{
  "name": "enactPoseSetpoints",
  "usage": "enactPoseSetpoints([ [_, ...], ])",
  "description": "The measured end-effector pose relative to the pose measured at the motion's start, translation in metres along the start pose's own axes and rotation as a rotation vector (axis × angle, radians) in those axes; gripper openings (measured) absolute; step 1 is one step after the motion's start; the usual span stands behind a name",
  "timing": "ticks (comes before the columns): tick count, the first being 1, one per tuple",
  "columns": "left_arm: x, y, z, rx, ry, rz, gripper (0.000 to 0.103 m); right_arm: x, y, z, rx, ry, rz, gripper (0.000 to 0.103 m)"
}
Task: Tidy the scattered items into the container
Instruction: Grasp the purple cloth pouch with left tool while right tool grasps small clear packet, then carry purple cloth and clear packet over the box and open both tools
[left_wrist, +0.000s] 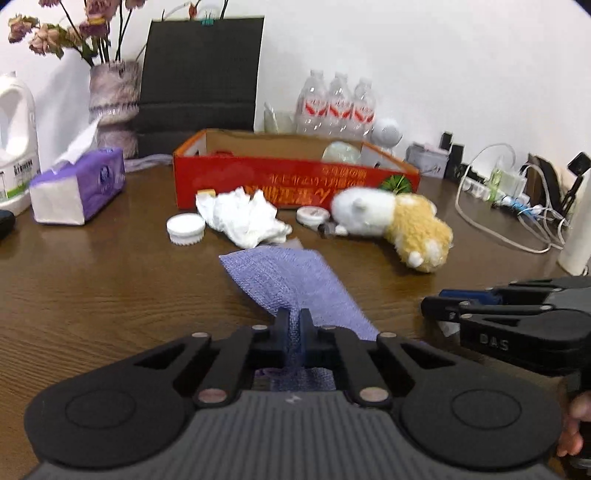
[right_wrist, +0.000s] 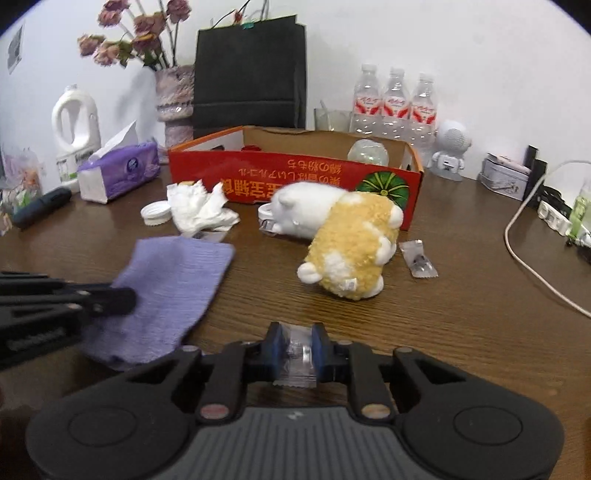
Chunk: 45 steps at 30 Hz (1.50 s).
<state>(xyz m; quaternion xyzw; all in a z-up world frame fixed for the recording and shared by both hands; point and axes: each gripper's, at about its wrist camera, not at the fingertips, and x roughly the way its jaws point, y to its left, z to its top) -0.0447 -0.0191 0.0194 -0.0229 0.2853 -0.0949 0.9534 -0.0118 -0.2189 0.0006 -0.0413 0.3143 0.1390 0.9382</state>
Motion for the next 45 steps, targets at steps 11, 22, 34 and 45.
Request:
enactPoseSetpoints([
  [11, -0.069, -0.026, -0.012, 0.042, -0.307, -0.088, 0.006, -0.067, 0.001, 0.004, 0.094, -0.312, -0.097, 0.014],
  [22, -0.069, -0.035, -0.004, 0.058, -0.336, -0.108, 0.006, -0.091, -0.001, -0.012, 0.100, -0.450, -0.073, 0.014],
  [34, 0.053, 0.000, 0.150, 0.152, -0.267, -0.114, 0.006, -0.042, -0.044, 0.102, 0.119, -0.427, 0.008, 0.014],
  [45, 0.235, 0.015, 0.239, 0.190, 0.004, 0.032, 0.006, 0.168, -0.087, 0.247, 0.314, 0.014, 0.150, 0.014],
])
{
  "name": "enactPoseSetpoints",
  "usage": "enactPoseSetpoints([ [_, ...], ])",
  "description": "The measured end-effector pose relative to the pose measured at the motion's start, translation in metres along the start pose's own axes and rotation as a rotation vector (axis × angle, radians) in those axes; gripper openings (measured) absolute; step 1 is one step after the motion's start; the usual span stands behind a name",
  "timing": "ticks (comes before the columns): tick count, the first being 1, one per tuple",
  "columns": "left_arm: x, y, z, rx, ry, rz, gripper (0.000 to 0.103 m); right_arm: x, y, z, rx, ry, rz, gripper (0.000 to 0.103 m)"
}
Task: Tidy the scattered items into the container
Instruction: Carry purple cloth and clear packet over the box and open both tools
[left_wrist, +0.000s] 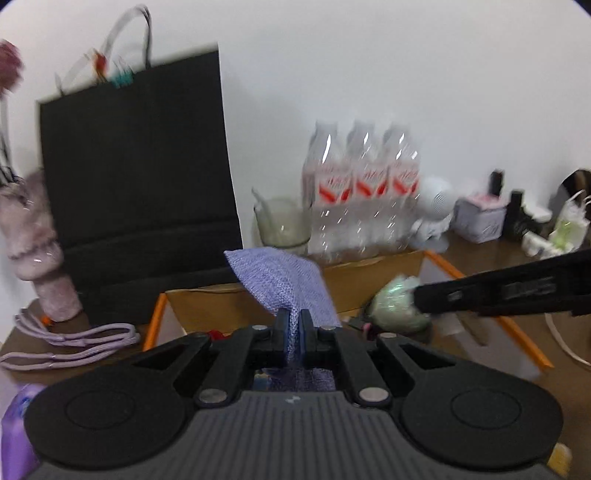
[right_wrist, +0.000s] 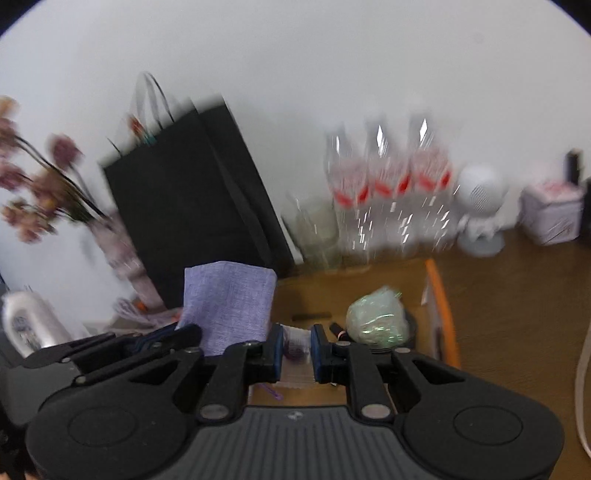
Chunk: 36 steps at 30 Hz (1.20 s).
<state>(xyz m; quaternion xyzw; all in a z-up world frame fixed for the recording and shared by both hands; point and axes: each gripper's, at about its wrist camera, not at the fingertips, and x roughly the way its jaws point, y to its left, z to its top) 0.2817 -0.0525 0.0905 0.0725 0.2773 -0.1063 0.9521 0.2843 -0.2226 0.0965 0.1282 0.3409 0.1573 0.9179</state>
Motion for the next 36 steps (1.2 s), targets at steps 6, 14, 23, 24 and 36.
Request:
enactPoseSetpoints([
  [6, 0.063, 0.010, 0.002, 0.021, 0.227, 0.003, 0.019, 0.093, -0.006, 0.014, 0.036, 0.183, -0.085, 0.015],
  [14, 0.076, 0.017, -0.008, 0.009, 0.305, -0.020, 0.048, 0.126, -0.006, 0.009, 0.021, 0.273, -0.087, 0.034],
  [23, 0.016, 0.034, 0.023, -0.022, 0.219, 0.006, 0.094, 0.075, 0.015, 0.033, -0.057, 0.224, -0.104, 0.065],
  [24, 0.009, 0.036, 0.024, -0.024, 0.219, 0.046, 0.100, 0.066, 0.017, 0.035, -0.069, 0.223, -0.109, 0.070],
  [36, -0.091, 0.028, -0.005, -0.091, -0.062, 0.281, 0.103, -0.057, 0.010, 0.005, -0.135, -0.001, -0.171, 0.085],
])
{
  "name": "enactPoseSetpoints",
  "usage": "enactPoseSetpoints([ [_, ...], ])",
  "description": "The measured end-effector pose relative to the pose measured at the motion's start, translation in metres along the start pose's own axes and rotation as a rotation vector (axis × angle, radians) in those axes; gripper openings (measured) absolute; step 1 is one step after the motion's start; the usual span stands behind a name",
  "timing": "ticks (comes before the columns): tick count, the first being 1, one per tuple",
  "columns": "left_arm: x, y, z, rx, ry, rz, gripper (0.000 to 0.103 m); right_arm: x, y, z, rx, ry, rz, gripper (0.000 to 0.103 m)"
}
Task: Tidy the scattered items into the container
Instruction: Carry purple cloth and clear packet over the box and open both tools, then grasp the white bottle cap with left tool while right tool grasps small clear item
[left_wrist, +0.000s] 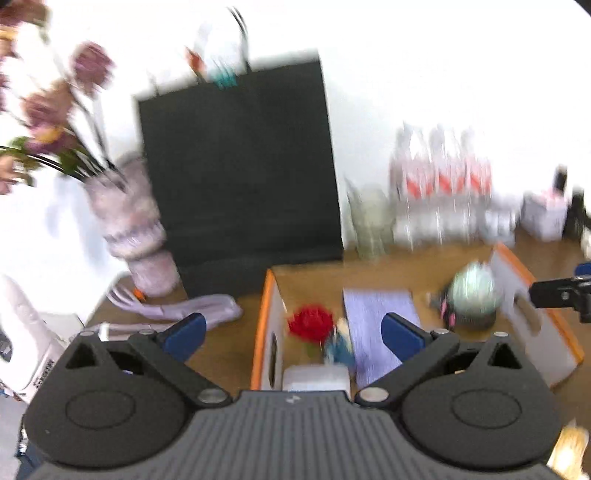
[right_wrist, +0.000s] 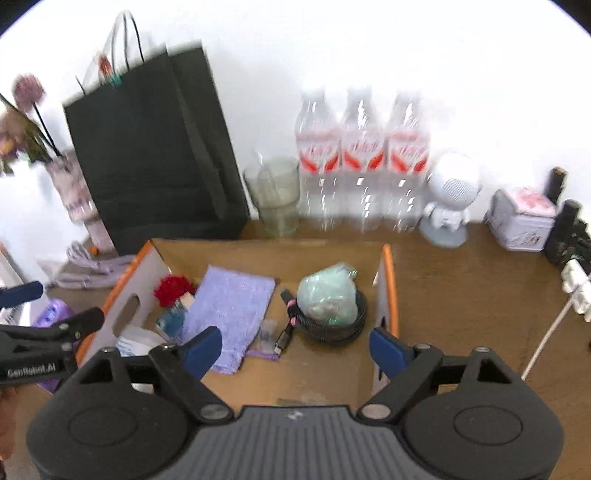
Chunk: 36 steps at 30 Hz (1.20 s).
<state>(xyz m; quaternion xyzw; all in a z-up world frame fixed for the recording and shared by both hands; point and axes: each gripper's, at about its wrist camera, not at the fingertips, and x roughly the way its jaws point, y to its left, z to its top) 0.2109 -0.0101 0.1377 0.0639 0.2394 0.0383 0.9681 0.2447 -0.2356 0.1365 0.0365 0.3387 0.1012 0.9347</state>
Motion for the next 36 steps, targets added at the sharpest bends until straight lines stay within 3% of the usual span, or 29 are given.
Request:
enactPoseSetpoints([
  [3, -0.035, 0.005, -0.016, -0.100, -0.179, -0.002, 0.103, -0.048, 0.015, -0.028, -0.050, -0.313, -0.033, 0.087],
  [5, -0.052, 0.008, -0.025, -0.140, -0.226, -0.023, 0.103, -0.066, 0.025, -0.044, -0.096, -0.407, -0.008, 0.088],
  [12, -0.113, 0.018, -0.071, -0.147, -0.289, 0.031, 0.103, -0.094, 0.052, -0.088, -0.166, -0.427, -0.009, 0.088],
  [14, -0.141, 0.027, -0.095, -0.141, -0.295, 0.054, 0.103, -0.122, 0.053, -0.119, -0.141, -0.455, -0.014, 0.088],
  [16, -0.172, 0.037, -0.125, -0.171, -0.300, 0.059, 0.103, -0.154, 0.053, -0.159, -0.115, -0.496, 0.027, 0.097],
  [19, -0.207, 0.045, -0.172, -0.233, -0.284, 0.046, 0.103, -0.186, 0.051, -0.216, -0.115, -0.494, 0.066, 0.098],
  [21, -0.219, 0.041, -0.198, -0.265, -0.225, 0.069, 0.103, -0.198, 0.052, -0.248, -0.139, -0.489, 0.072, 0.098],
  [24, -0.225, 0.032, -0.225, -0.231, -0.167, 0.028, 0.103, -0.213, 0.059, -0.281, -0.243, -0.518, 0.057, 0.098],
  [29, -0.195, 0.038, -0.220, -0.218, -0.093, 0.035, 0.103, -0.197, 0.069, -0.278, -0.268, -0.415, 0.110, 0.096],
  [32, -0.161, 0.060, -0.210, -0.238, -0.006, 0.030, 0.103, -0.172, 0.079, -0.265, -0.285, -0.331, 0.086, 0.093],
  [36, -0.112, 0.075, -0.187, -0.134, 0.027, -0.098, 0.103, -0.135, 0.088, -0.251, -0.273, -0.224, 0.149, 0.090],
])
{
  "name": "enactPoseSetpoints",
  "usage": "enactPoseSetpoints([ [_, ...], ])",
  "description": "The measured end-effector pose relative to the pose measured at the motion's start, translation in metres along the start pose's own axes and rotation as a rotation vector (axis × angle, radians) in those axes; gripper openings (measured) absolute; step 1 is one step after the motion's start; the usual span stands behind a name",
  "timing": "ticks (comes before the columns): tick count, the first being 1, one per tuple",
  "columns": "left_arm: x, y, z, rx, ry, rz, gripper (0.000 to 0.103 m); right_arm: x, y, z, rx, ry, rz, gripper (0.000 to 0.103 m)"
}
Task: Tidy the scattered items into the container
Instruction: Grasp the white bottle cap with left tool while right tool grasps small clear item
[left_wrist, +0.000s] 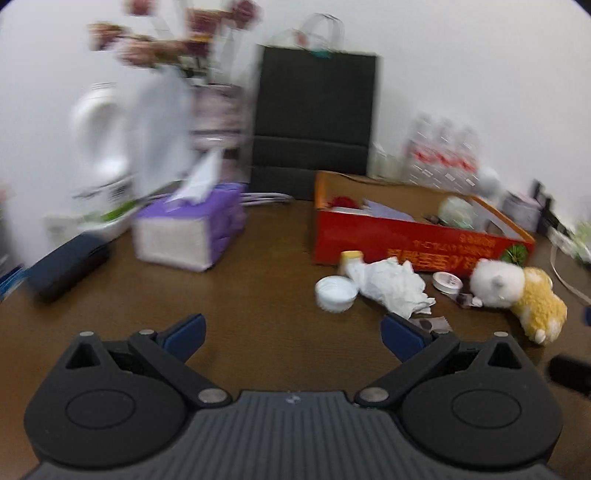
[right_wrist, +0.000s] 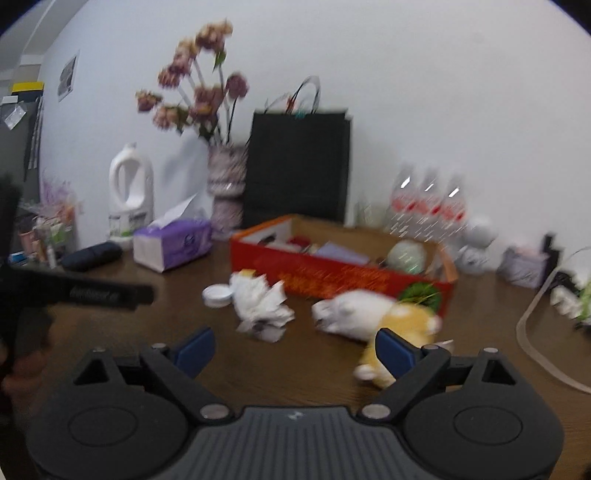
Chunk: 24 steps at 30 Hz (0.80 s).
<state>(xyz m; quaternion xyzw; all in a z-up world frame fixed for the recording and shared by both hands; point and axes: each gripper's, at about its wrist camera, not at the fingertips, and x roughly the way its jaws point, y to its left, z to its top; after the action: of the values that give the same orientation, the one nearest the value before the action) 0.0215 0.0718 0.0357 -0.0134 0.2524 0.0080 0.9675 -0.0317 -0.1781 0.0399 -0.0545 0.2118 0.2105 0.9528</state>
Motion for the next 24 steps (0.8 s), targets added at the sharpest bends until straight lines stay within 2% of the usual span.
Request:
enactPoseSetpoints([
  [4, 0.054, -0.010, 0.017, 0.088, 0.026, -0.021, 0.103, 0.058, -0.001, 0.014, 0.054, 0.090, 0.014, 0.076],
  [7, 0.080, -0.011, 0.023, 0.038, 0.078, -0.112, 0.099, 0.097, 0.001, 0.022, 0.066, 0.147, -0.007, 0.069],
  [9, 0.089, -0.010, 0.023, -0.002, 0.085, -0.140, 0.087, 0.113, 0.002, 0.024, 0.069, 0.160, -0.001, 0.066],
  [10, 0.092, -0.010, 0.022, -0.005, 0.090, -0.137, 0.078, 0.120, 0.004, 0.024, 0.062, 0.168, 0.004, 0.060],
  [13, 0.098, -0.009, 0.018, 0.026, 0.102, -0.133, 0.065, 0.134, 0.012, 0.024, 0.005, 0.190, 0.038, 0.044],
  [14, 0.100, -0.009, 0.017, 0.025, 0.107, -0.136, 0.059, 0.139, 0.014, 0.024, -0.010, 0.201, 0.043, 0.043],
  [16, 0.103, -0.007, 0.016, 0.012, 0.121, -0.157, 0.054, 0.144, 0.018, 0.023, -0.026, 0.223, 0.046, 0.039],
  [18, 0.103, -0.008, 0.016, 0.022, 0.126, -0.166, 0.044, 0.146, 0.018, 0.021, -0.032, 0.227, 0.055, 0.036],
  [22, 0.102, -0.008, 0.016, 0.022, 0.128, -0.160, 0.041, 0.143, 0.014, 0.020, -0.013, 0.226, 0.056, 0.020],
  [24, 0.101, -0.005, 0.015, 0.007, 0.125, -0.148, 0.041, 0.142, 0.016, 0.019, -0.032, 0.218, 0.039, 0.015],
])
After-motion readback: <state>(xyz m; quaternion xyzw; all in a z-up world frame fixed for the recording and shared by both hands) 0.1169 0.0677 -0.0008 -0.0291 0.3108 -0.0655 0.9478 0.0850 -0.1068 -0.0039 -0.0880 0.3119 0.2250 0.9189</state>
